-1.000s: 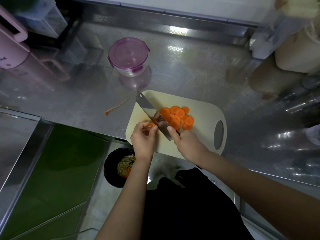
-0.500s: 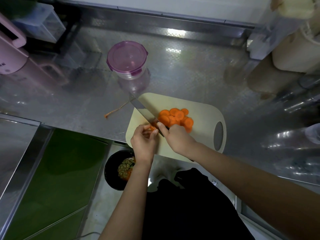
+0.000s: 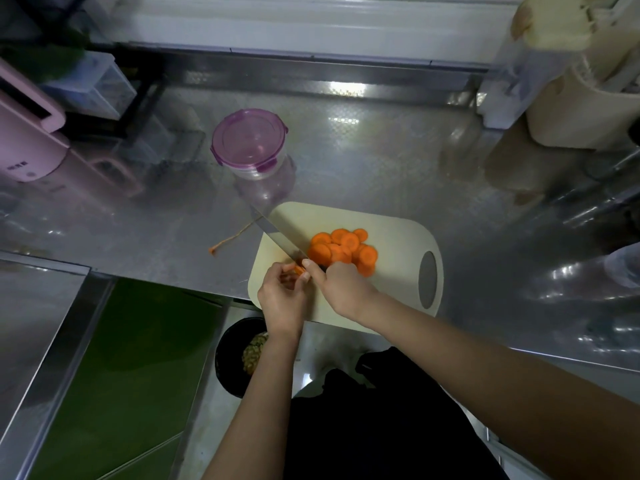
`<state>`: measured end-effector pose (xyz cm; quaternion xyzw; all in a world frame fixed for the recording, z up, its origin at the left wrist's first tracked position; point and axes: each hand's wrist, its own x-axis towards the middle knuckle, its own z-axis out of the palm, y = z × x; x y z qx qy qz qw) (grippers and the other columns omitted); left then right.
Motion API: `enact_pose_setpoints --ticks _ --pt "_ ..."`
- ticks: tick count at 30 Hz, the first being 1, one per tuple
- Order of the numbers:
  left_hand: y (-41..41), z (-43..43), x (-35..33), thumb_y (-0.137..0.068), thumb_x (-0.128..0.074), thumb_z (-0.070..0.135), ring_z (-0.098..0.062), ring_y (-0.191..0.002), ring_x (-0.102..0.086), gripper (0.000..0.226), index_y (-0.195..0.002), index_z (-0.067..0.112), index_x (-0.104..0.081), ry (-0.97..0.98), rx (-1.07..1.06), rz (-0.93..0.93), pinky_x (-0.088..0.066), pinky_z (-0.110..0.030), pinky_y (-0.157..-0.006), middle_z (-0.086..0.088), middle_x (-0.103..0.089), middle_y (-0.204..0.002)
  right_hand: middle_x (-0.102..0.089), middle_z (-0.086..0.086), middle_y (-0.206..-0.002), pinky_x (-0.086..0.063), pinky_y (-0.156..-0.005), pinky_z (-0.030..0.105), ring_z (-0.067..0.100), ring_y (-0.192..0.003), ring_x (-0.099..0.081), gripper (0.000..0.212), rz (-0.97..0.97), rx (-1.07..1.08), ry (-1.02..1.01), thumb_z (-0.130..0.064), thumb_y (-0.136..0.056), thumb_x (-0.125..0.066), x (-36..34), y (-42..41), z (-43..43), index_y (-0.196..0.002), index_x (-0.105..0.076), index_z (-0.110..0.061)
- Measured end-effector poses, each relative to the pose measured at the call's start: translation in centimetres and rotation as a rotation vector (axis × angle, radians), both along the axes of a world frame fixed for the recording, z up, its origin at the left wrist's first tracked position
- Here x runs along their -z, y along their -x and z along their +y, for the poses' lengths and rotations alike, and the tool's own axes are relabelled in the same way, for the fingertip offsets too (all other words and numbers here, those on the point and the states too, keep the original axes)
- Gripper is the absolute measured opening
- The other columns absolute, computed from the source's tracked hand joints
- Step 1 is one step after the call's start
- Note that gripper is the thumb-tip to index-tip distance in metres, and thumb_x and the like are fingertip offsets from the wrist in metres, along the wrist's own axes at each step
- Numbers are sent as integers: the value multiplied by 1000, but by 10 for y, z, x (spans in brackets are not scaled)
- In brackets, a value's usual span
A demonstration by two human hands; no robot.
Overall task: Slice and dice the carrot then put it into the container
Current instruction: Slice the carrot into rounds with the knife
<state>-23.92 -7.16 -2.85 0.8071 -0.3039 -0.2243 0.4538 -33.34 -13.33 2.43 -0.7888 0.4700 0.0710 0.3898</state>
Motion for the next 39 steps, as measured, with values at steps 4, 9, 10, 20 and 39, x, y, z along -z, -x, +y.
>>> enact_pose_setpoints --ticks 4,9,10,20,39 --pt "1 3 4 -79 -71 7 -8 -73 -63 12 -87 9 -61 -1 35 -7 -50 -19 -74 5 -65 -79 -63 19 -100 -43 -86 35 31 -103 -59 50 -116 91 -45 -44 -101 -32 6 11 5 -93 -63 -5" --pt "-2 4 5 -79 -73 12 1 -75 -62 16 -91 11 -61 -3 67 -13 -45 -4 -71 6 -65 -82 -50 -2 -75 -33 -63 23 19 -76 -54 28 -114 72 -174 -40 -101 -31 -3 46 10 -102 -52 -22" --pt "-2 4 4 -79 -73 11 3 -75 -61 16 -90 11 -61 -1 64 -8 -44 -2 -70 6 -65 -82 -39 -2 -66 -29 -58 24 15 -62 -45 27 -68 47 -152 -37 -103 -29 -1 49 10 -96 -51 -23" --pt "1 5 1 -80 -71 8 3 -73 -63 14 -86 11 -59 4 60 16 -48 -8 -70 5 -66 -79 -52 19 -108 -30 -52 33 32 -97 -56 64 27 10 -65 -4 -98 -33 5 19 12 -152 0 -14" --pt "-2 8 2 -80 -73 12 5 -78 -60 18 -95 9 -64 15 65 90 -39 2 -70 7 -67 -84 -63 20 -89 -44 -80 33 30 -91 -60 60 -83 280 -121 -51 -98 -31 5 14 0 -98 -63 0"
